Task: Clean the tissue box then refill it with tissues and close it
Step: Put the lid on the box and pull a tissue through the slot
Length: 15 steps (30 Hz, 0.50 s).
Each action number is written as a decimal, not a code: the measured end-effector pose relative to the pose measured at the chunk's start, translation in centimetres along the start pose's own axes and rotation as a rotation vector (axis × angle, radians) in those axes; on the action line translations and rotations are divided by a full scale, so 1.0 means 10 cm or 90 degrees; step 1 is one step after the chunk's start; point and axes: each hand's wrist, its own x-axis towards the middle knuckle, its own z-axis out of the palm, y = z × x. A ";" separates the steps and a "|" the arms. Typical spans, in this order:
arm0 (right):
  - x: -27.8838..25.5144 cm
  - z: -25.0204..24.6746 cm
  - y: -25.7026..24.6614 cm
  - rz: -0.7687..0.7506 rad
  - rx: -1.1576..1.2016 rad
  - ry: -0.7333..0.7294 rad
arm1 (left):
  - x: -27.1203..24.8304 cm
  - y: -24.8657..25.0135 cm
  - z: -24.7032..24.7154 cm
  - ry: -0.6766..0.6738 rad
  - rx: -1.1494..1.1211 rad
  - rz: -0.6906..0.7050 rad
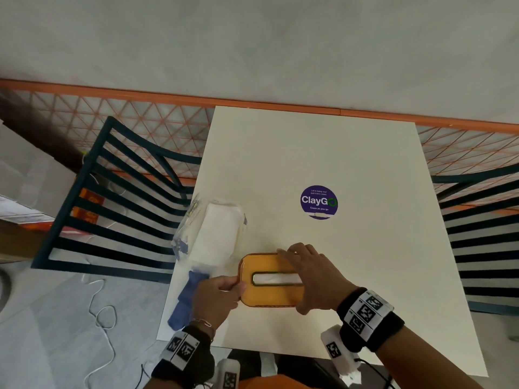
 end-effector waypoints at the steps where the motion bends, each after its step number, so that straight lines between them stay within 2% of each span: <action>1: -0.05 0.01 0.07 0.007 0.037 0.001 | -0.01 0.03 0.03 0.006 0.054 0.036; 3: -0.16 0.02 0.17 0.037 0.121 0.040 | -0.06 0.13 0.10 0.053 0.187 0.153; 5: -0.25 0.05 0.25 0.058 0.145 0.143 | -0.11 0.27 0.18 0.080 0.340 0.325; 6: -0.29 0.07 0.26 0.064 0.144 0.192 | -0.13 0.32 0.24 0.072 0.419 0.404; 8: -0.33 0.13 0.26 0.064 0.128 0.257 | -0.12 0.38 0.37 0.045 0.505 0.504; 12: -0.31 0.18 0.20 0.067 0.114 0.305 | -0.07 0.43 0.55 0.036 0.539 0.569; 15: -0.33 0.19 0.20 0.093 0.159 0.298 | -0.08 0.47 0.57 0.043 0.583 0.600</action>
